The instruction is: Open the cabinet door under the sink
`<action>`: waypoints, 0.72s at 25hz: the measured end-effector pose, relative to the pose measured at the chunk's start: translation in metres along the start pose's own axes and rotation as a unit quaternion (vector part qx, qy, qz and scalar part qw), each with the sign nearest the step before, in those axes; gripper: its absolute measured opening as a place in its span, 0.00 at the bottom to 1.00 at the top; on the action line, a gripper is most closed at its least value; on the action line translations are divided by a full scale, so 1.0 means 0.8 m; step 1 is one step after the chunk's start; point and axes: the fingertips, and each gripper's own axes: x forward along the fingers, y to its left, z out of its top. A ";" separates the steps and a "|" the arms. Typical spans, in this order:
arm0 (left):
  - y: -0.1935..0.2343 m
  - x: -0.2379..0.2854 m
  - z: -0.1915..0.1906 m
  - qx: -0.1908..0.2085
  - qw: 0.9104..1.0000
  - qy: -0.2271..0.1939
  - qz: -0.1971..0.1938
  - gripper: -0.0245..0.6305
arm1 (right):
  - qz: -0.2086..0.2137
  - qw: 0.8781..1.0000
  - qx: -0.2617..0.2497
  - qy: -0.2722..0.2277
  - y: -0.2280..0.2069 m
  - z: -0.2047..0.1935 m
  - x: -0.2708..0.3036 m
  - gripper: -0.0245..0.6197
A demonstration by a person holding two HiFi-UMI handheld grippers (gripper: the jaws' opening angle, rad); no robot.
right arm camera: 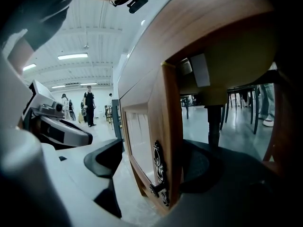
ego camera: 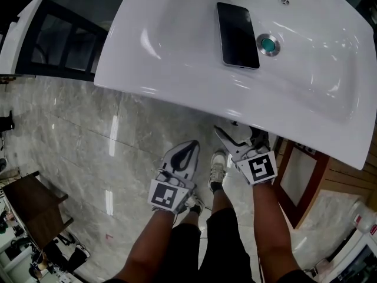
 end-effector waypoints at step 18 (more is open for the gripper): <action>0.026 -0.063 -0.020 0.002 1.000 0.003 -0.010 0.07 | -0.032 0.999 -0.004 0.028 0.057 -0.023 -0.029 0.62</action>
